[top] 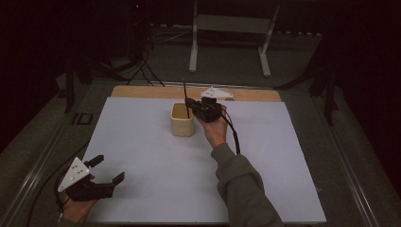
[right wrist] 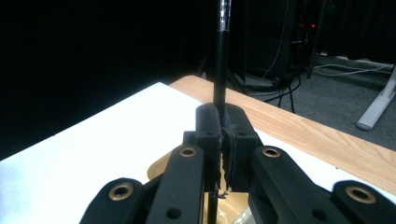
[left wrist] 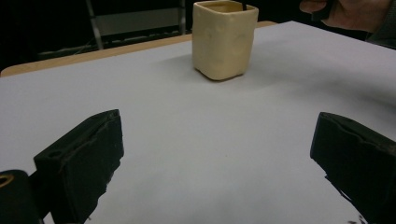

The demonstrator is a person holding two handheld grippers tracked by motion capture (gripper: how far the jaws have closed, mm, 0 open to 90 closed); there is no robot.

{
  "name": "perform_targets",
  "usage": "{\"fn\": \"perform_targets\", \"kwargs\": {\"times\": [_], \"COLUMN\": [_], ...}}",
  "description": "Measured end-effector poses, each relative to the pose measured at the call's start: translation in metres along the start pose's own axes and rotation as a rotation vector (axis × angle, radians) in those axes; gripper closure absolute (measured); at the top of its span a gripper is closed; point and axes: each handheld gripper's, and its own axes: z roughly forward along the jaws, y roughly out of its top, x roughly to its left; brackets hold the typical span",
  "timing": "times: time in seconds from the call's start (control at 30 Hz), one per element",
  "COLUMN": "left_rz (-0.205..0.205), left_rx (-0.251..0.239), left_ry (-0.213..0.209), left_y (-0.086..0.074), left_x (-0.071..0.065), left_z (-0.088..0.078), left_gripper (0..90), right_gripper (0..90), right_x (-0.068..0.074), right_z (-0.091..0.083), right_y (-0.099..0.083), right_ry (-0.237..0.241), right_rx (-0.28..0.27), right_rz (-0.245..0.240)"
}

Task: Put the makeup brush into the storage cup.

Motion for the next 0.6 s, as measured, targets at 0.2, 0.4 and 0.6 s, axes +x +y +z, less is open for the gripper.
{"fn": "perform_targets", "kwargs": {"times": [0.2, 0.4, 0.6], "left_rz": [-0.002, -0.001, -0.002], "left_rx": [-0.002, -0.001, -0.002], "left_ry": [0.000, 0.002, 0.003], "left_y": [0.0000, 0.0000, 0.0000], "left_x": [0.0001, 0.0002, 0.0003], "left_z": [-0.0002, -0.0004, -0.0004], "left_gripper": [3.7, 3.7, 3.7], "right_gripper": [86.0, 85.9, 69.9], "right_x": [0.0027, 0.0055, 0.0051], "right_z": [0.0026, 0.0057, 0.0071], "right_y": [-0.0024, -0.0052, -0.0064], "right_ry": [0.004, 0.003, 0.031], "right_rx": [0.009, 0.025, 0.030], "right_rz": [-0.005, -0.024, -0.023]}}
